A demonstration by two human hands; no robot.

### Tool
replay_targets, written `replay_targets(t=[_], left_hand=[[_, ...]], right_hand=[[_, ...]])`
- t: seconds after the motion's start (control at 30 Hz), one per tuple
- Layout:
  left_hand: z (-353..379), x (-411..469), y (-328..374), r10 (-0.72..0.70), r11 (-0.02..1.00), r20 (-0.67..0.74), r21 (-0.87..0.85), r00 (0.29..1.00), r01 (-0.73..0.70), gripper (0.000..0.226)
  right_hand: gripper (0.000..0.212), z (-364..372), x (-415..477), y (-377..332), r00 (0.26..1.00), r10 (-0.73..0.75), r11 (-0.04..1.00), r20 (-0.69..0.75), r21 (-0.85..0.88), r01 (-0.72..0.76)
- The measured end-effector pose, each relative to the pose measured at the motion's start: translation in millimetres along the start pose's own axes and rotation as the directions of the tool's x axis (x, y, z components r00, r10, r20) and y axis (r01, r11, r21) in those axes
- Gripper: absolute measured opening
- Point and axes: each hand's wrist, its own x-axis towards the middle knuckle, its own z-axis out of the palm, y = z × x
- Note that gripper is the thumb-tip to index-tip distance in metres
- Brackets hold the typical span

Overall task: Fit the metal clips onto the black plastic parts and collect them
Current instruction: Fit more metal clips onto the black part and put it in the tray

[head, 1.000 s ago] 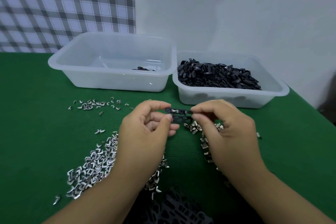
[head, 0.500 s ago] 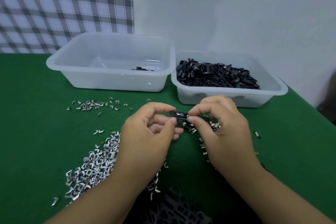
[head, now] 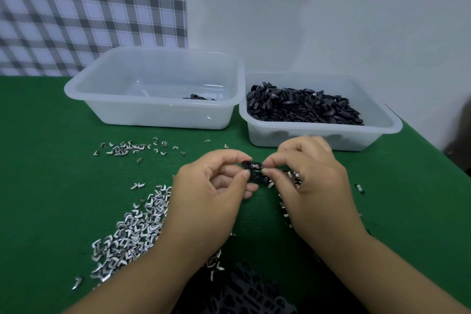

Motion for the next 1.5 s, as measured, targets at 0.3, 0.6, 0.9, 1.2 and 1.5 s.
replay_targets(t=[0.3,0.6,0.9,1.2,1.5], left_hand=[[1,-1,-1,-0.035,0.999,-0.006,0.010,0.999,0.035,0.025],[-1,1,-3,-0.012,0.997,-0.050,0.074,0.999,0.016,0.027],[-2,3,-1,0.021,0.994,-0.006,0.107,1.000,-0.020,0.034],[-2,0,-1,0.051,0.991,0.021,0.119,0.998,-0.053,0.036],[-1,2,-2,-0.002,0.999,-0.015,0.032,1.000,0.002,0.018]], right_hand=[[0.009,0,1,1,0.996,-0.087,0.991,0.026,-0.098,0.089],[0.009,-3,5,0,0.981,0.103,0.973,0.163,0.186,-0.133],[0.022,-9,8,-6,0.907,0.194,0.843,0.373,0.409,-0.349],[0.025,-13,10,-7,0.893,0.205,0.806,0.402,0.449,-0.387],[0.030,-11,8,-6,0.926,0.162,0.875,0.342,0.384,-0.295]])
